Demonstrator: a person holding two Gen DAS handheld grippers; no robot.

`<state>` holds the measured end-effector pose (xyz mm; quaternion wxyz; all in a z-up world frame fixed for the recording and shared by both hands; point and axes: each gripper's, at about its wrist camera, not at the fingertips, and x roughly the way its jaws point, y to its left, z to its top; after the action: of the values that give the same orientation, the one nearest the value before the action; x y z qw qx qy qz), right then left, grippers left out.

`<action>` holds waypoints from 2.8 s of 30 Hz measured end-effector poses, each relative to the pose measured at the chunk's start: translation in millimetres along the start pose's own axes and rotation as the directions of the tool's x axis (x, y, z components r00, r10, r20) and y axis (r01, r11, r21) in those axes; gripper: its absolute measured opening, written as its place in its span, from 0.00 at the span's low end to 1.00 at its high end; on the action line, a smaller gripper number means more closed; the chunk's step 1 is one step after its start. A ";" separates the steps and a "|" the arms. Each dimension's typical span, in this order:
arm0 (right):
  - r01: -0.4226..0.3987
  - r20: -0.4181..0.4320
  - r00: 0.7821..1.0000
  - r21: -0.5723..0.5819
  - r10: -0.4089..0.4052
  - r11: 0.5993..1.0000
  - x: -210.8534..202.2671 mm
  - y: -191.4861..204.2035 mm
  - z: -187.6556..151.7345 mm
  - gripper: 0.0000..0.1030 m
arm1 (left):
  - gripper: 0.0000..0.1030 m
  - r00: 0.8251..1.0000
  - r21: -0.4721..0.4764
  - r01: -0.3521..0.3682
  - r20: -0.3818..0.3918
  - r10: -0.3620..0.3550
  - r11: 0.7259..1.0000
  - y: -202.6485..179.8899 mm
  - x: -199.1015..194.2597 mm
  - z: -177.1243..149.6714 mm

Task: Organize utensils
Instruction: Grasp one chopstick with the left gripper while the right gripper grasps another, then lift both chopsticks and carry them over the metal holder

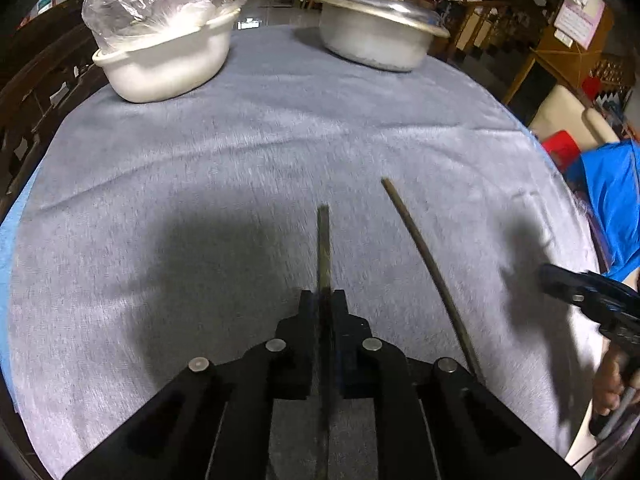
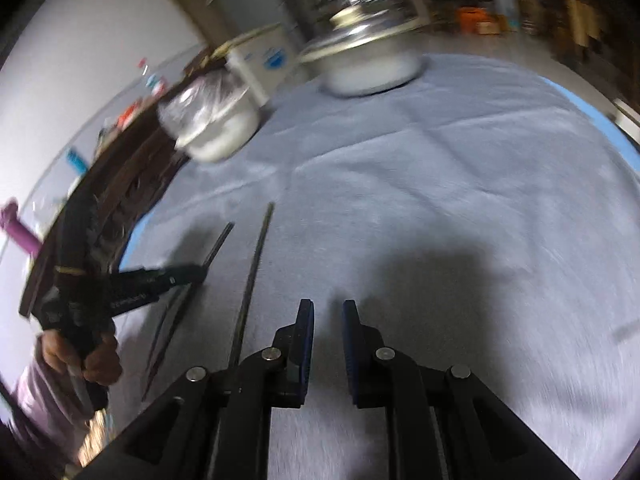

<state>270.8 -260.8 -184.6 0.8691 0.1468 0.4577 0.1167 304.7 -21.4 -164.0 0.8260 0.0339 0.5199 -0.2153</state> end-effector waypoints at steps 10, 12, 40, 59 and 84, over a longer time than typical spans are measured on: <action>-0.073 -0.182 0.982 -0.110 0.052 0.991 67.3 46.4 67.2 0.29 | 0.33 0.999 -0.025 0.014 -0.032 -0.015 1.000 6.1 13.5 28.9; -0.073 -0.199 0.979 -0.124 0.047 0.990 77.1 54.3 75.5 0.31 | 0.36 0.999 -0.025 0.018 -0.036 -0.019 1.000 4.2 17.2 29.6; 0.235 -0.262 0.905 -0.351 -0.336 0.907 88.2 47.4 73.8 0.07 | 0.32 0.999 0.025 -0.015 -0.049 0.016 1.000 -8.4 29.9 34.3; 0.246 -0.223 0.917 -0.337 -0.331 0.909 68.8 34.1 65.1 0.06 | 0.05 0.998 -0.053 -0.027 -0.051 0.025 0.998 1.7 19.9 27.7; 0.241 0.129 0.966 -0.145 -0.224 0.960 -109.3 46.5 18.8 0.06 | 0.05 0.942 -0.155 -0.041 0.323 0.090 0.987 -20.6 -170.1 -47.0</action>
<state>222.7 -257.3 -74.4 0.9098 0.0284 0.4119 0.0414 194.6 27.6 -33.4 0.9080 -0.0456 0.3879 -0.1517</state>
